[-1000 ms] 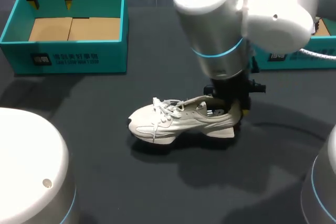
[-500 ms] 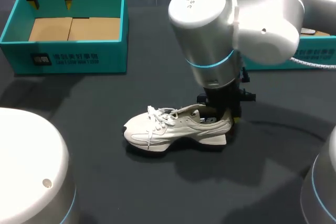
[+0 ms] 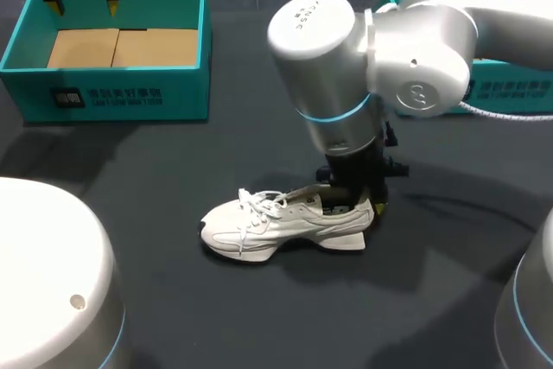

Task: Take the shoe out of the shoebox, open the shoe tongue, remove and reinsert the insole, then place the shoe into the shoebox

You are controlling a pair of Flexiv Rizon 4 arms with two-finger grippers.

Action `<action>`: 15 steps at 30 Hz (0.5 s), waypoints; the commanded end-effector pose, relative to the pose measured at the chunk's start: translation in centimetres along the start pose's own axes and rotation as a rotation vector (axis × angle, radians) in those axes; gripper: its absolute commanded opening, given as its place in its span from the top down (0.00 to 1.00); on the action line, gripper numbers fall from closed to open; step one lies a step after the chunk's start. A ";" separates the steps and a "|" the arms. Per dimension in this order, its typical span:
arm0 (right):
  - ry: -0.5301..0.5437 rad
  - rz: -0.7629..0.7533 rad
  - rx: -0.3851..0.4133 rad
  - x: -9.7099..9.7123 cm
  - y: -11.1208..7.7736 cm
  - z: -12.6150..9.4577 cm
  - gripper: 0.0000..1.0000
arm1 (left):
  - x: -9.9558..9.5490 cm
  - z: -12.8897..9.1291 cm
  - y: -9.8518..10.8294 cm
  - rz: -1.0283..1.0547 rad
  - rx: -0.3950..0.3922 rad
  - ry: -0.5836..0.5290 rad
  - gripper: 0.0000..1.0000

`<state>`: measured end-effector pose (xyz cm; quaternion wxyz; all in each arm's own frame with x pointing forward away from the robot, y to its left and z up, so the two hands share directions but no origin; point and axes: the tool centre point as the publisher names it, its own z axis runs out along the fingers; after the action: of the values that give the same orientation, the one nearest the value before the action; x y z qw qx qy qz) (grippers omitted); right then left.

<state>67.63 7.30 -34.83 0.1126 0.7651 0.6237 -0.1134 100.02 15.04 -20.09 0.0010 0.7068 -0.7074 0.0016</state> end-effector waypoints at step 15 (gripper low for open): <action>-0.071 0.301 0.054 0.6 -0.3 1.9 1.00 | 0.0 0.0 0.0 0.000 -0.001 -0.001 0.00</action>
<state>67.62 6.66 -36.55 0.1027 0.7699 0.6118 -0.1495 100.02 15.04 -20.09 0.0010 0.7068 -0.7074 0.0016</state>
